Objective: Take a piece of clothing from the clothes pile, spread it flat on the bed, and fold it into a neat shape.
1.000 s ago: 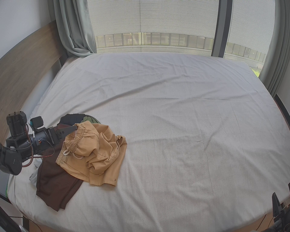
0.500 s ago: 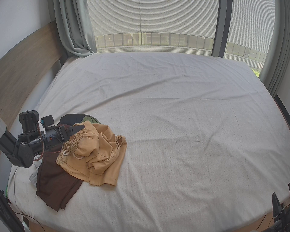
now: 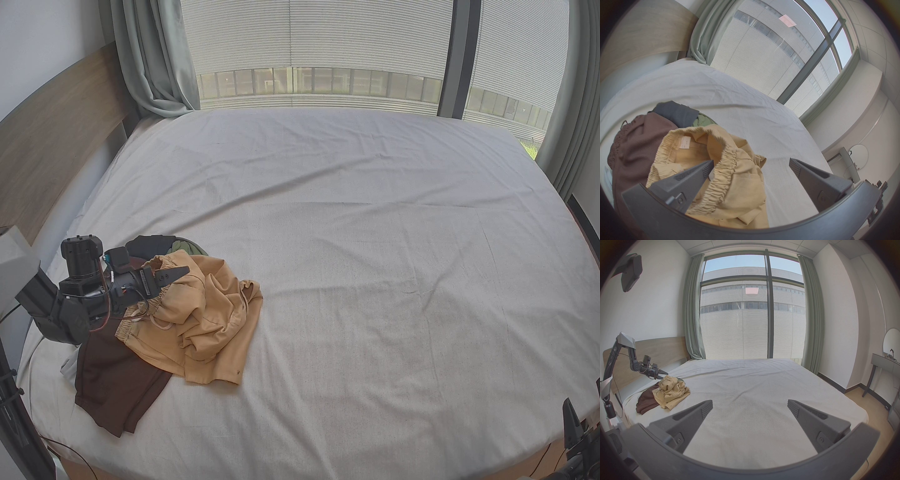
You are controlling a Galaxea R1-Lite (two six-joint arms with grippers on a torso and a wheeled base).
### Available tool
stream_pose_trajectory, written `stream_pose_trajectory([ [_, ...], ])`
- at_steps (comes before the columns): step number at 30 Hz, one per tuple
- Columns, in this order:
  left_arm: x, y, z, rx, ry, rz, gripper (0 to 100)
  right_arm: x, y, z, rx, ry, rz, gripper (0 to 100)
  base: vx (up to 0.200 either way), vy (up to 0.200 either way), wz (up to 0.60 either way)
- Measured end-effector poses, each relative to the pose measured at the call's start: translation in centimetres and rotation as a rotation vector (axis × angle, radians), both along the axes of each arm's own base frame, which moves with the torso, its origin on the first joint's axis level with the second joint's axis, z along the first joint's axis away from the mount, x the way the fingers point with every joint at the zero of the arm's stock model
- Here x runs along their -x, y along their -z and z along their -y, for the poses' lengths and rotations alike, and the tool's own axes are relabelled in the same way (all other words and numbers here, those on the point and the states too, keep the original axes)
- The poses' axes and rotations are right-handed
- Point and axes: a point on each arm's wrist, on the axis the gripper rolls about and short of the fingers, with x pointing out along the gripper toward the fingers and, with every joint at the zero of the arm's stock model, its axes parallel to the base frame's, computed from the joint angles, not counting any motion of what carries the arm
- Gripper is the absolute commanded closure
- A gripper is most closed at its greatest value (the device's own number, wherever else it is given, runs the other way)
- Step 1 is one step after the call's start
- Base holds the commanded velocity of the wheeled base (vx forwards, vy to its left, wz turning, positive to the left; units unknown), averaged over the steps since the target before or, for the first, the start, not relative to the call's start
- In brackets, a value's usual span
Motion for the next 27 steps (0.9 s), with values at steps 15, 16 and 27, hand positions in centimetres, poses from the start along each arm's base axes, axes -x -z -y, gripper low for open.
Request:
stream_pose_trajectory([
  [15,-1.1,1.6,0.8,-0.009,0.002,-0.006,0,0.0,0.0,0.0,-0.001,-0.001,0.000,0,0.000,0.000,0.00],
  [16,-1.1,1.7,0.8,-0.010,0.002,-0.009,0,0.0,0.0,0.0,-0.001,-0.001,0.000,0,0.000,0.000,0.00],
  [27,-1.8,2.3,0.6,-0.013,-0.011,-0.011,100,0.0,0.0,0.0,-0.002,0.000,0.000,0,0.000,0.000,0.00],
])
